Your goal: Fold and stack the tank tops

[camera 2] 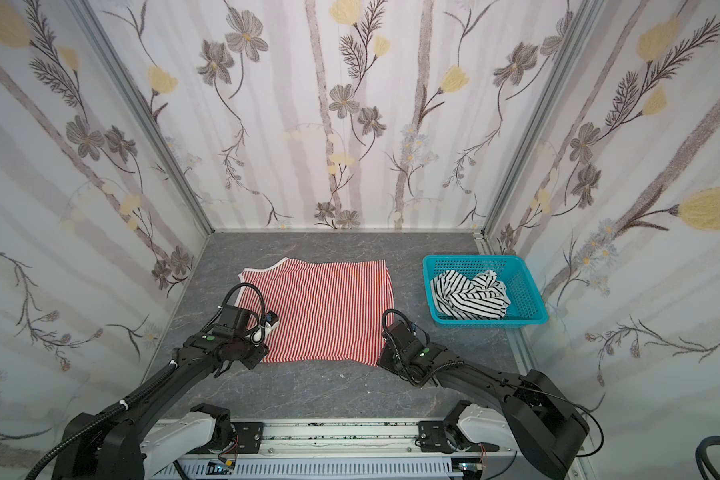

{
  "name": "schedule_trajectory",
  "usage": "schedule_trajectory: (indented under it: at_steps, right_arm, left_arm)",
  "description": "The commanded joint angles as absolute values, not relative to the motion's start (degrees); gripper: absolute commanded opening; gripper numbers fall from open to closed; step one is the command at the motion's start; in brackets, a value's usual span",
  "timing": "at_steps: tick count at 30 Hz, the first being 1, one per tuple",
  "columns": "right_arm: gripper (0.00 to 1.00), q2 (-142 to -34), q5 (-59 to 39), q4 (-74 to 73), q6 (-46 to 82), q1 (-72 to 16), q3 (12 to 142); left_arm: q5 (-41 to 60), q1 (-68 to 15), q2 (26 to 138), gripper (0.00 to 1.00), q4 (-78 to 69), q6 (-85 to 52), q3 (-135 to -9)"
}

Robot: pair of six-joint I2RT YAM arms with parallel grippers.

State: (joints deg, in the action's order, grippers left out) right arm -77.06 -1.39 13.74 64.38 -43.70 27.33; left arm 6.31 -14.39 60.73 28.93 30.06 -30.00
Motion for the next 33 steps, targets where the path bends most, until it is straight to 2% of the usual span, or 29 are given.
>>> schedule_trajectory:
  at_steps: [1,9,18,33]
  right_arm:
    - [0.0,-76.47,-0.88,13.16,63.5,-43.62,28.71]
    - [0.0,-73.13,0.07,15.62,62.34,-42.66,31.26]
    - [0.0,-70.51,-1.21,15.74,61.04,-39.5,30.76]
    - [0.0,-70.85,-2.03,14.23,60.82,-38.76,29.98]
  left_arm:
    - [6.97,-14.28,60.82,0.43,28.76,30.91,-30.11]
    - [7.0,-14.05,60.29,0.48,31.09,35.44,-30.4]
    - [7.02,-14.11,61.04,0.37,34.75,40.24,-30.05]
    - [9.54,-14.12,63.78,0.4,36.39,42.58,-29.97]
